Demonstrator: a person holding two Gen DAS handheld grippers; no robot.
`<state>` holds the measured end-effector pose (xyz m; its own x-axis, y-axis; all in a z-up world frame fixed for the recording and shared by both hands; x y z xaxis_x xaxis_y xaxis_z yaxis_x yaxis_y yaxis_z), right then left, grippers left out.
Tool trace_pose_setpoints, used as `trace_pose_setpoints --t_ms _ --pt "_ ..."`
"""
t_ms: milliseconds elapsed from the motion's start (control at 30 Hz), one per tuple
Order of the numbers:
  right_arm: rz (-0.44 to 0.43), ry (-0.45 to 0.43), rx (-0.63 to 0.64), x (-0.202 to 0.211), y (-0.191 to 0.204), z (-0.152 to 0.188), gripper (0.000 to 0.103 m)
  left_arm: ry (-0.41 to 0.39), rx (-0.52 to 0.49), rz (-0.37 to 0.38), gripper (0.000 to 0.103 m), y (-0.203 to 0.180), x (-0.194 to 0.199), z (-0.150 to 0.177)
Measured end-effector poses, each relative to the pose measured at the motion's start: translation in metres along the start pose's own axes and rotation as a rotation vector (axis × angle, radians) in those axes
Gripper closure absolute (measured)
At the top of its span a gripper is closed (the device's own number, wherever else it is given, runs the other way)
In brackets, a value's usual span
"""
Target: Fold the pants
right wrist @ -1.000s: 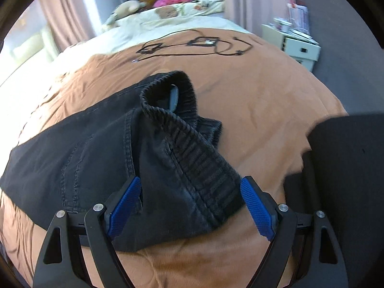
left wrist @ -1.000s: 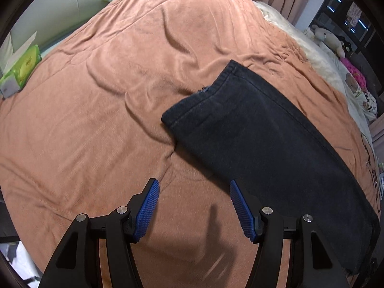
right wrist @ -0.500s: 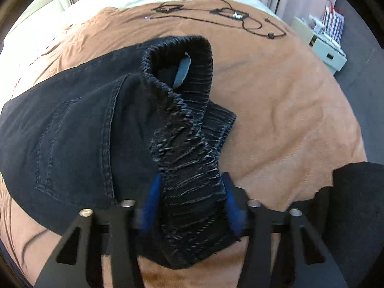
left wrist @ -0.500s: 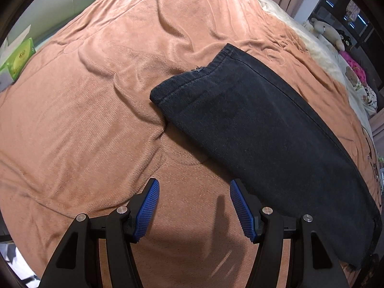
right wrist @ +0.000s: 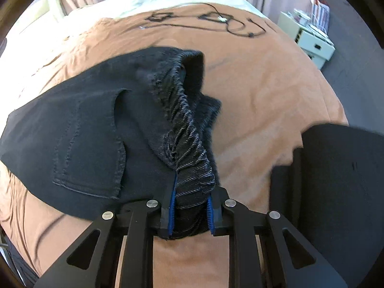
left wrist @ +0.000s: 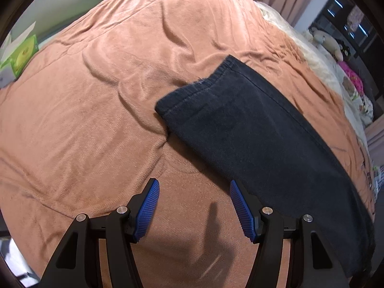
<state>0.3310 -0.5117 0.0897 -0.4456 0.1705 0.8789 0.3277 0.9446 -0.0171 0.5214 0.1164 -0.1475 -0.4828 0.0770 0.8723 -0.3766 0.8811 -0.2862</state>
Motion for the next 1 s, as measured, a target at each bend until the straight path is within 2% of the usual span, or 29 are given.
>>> trace_pose_setpoints --t_ms 33,133,267,433,500,600,633,700,733,767,867,1000 --pt "0.023 0.015 -0.006 -0.004 -0.004 0.002 0.086 -0.002 0.01 0.004 0.04 0.003 0.001 -0.001" --pt "-0.009 0.019 -0.026 -0.016 -0.006 0.01 0.081 -0.001 0.041 0.014 0.04 0.01 0.002 -0.003" --pt "0.009 -0.033 -0.057 -0.004 -0.002 0.016 0.067 -0.004 0.077 0.04 0.04 0.019 0.002 -0.008" --pt "-0.016 -0.089 -0.132 0.014 -0.004 0.032 0.064 -0.005 0.099 0.082 0.04 0.017 -0.003 -0.018" --pt "-0.034 -0.111 -0.169 0.02 -0.004 0.043 0.053 -0.001 0.101 0.089 0.041 0.013 -0.008 -0.024" --pt "-0.081 -0.137 -0.222 0.034 -0.005 0.062 0.045 0.005 0.107 0.092 0.041 0.008 -0.017 -0.03" --pt "-0.091 -0.144 -0.24 0.036 -0.006 0.068 0.043 0.008 0.107 0.092 0.045 0.007 -0.021 -0.032" --pt "-0.126 -0.155 -0.279 0.033 -0.003 0.08 0.036 0.024 0.104 0.084 0.066 0.004 -0.028 -0.036" --pt "-0.136 -0.153 -0.287 0.033 -0.005 0.083 0.036 0.034 0.104 0.074 0.083 0.003 -0.031 -0.039" --pt "-0.147 -0.146 -0.295 0.03 -0.002 0.087 0.036 0.036 0.104 0.073 0.095 0.002 -0.032 -0.041" --pt "-0.163 -0.126 -0.324 0.02 0.002 0.099 0.036 -0.005 0.093 0.117 0.099 -0.005 -0.02 -0.056" --pt "-0.193 -0.115 -0.347 0.011 0.007 0.105 0.036 -0.045 0.054 0.165 0.1 -0.019 -0.005 -0.074"
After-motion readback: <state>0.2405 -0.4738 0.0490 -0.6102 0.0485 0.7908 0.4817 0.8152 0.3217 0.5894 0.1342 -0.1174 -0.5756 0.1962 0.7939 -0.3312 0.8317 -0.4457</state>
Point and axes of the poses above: each gripper's, at about its wrist camera, not at the fingertips, and x roughly against the way its jaws point, y to its left, z to its underside, the point moved 2 cm from there along -x, roughly the way its jaws point, and after that the axes turned 2 degrees about y, right-handed, at the moved point
